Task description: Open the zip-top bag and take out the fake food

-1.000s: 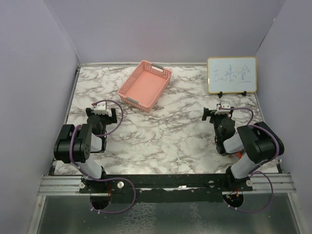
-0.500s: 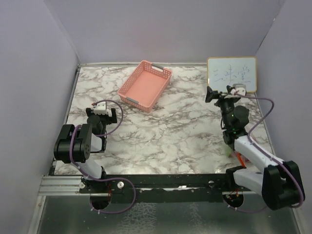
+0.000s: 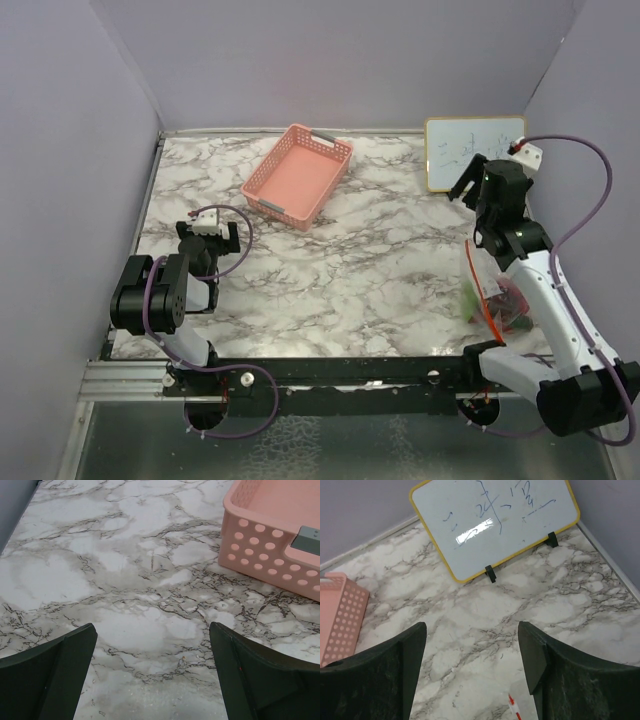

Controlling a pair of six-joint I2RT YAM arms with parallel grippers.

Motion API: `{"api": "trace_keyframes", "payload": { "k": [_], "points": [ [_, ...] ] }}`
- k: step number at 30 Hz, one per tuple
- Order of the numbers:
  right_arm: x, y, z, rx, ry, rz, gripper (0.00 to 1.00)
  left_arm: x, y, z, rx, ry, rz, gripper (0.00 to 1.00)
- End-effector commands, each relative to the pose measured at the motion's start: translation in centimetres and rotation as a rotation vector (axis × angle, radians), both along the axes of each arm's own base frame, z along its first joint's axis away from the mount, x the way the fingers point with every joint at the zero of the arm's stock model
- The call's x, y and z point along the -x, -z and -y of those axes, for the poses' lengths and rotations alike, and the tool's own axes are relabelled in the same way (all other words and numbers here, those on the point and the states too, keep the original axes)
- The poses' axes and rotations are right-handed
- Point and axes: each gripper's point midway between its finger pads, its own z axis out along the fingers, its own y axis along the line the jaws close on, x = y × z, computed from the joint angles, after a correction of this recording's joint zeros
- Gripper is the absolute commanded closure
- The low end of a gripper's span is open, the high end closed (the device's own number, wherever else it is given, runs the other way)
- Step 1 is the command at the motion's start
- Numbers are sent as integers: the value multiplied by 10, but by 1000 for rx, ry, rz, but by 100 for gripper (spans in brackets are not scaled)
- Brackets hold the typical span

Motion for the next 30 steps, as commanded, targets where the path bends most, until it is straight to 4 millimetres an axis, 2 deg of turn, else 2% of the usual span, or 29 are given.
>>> {"api": "trace_keyframes", "payload": {
  "k": [1, 6, 11, 15, 17, 18, 21, 24, 28, 30],
  "points": [
    [48, 13, -3, -22, -44, -194, 23, -6, -6, 1, -6, 9, 24, 1],
    [67, 64, -9, -8, -101, -380, 18, -5, -7, 2, -8, 11, 28, 1],
    [76, 101, -13, -6, -134, -464, 19, -5, -7, 2, -7, 11, 28, 1],
    [76, 121, -13, 2, -137, -506, 27, -4, -7, 2, -9, 9, 29, 1],
    [77, 131, -11, 5, -116, -535, 31, -2, -9, 8, -27, 41, 39, 1],
    [78, 135, -9, 9, -105, -548, 37, -1, -10, 9, -36, 42, 45, 1],
    [76, 136, -7, 10, -80, -556, 56, 3, -14, 4, -34, -4, 66, 1],
    [71, 126, -9, -2, -85, -522, 71, 3, -18, -5, -30, -79, 67, 1],
    [64, 101, -13, -2, -123, -455, 87, 9, -26, -21, -26, -209, 60, 1],
    [59, 80, -17, -6, -153, -404, 93, 15, -29, -35, -3, -318, 55, 1]
  ]
}}
